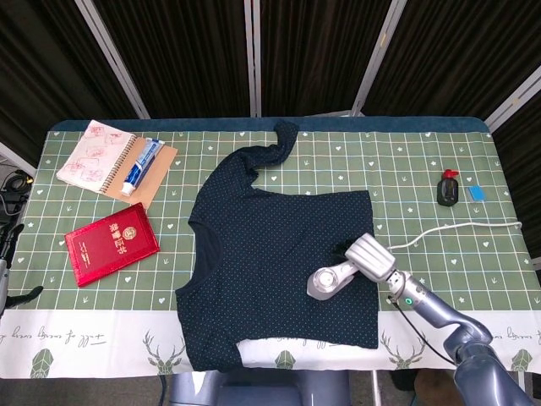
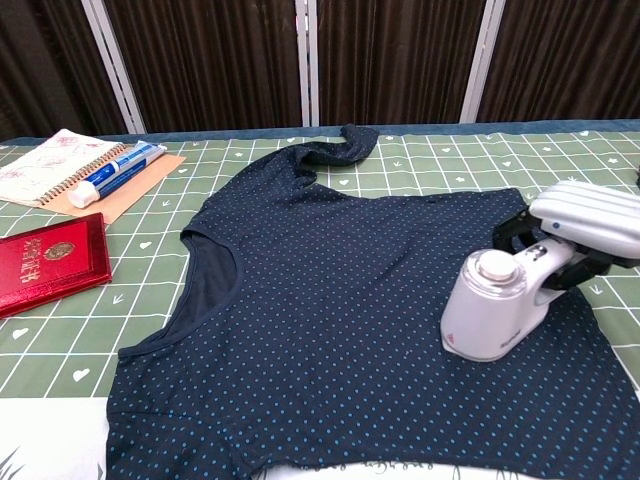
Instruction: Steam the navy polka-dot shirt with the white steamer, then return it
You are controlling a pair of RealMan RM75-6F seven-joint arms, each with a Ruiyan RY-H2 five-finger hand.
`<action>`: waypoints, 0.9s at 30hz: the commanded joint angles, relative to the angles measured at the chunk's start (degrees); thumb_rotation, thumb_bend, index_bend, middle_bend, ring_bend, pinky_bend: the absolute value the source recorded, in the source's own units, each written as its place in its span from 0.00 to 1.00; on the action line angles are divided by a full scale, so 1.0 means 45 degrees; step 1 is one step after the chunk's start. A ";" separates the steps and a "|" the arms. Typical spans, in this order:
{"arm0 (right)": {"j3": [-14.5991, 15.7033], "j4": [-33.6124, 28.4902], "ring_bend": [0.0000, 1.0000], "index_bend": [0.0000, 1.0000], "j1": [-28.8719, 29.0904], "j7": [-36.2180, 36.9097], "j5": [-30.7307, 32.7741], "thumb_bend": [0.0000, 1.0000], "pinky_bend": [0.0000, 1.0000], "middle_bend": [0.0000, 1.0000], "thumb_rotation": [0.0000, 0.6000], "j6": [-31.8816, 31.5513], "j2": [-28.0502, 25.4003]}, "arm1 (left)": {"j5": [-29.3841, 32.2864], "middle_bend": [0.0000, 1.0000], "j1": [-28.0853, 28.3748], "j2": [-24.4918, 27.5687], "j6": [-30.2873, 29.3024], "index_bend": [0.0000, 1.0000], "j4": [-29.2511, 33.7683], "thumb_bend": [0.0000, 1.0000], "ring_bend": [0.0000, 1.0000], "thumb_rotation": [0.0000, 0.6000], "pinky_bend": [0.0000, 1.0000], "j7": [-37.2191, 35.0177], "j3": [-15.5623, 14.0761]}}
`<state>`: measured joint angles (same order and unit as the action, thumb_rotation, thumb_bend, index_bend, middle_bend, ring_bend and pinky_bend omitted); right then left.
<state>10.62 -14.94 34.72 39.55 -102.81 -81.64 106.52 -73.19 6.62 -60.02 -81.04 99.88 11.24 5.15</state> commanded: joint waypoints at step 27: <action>0.1189 -0.0890 0.64 0.80 -0.0261 -0.0699 -0.1380 0.78 0.95 0.64 1.00 -0.2170 0.0318 | 0.0010 0.00 0.0031 -0.0060 0.0095 0.00 -0.0029 0.00 0.00 1.00 0.00 0.0060 -0.0049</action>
<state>15.29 -17.94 33.45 36.98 -108.15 -90.25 108.07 -73.14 6.76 -60.28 -80.61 99.75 11.52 4.92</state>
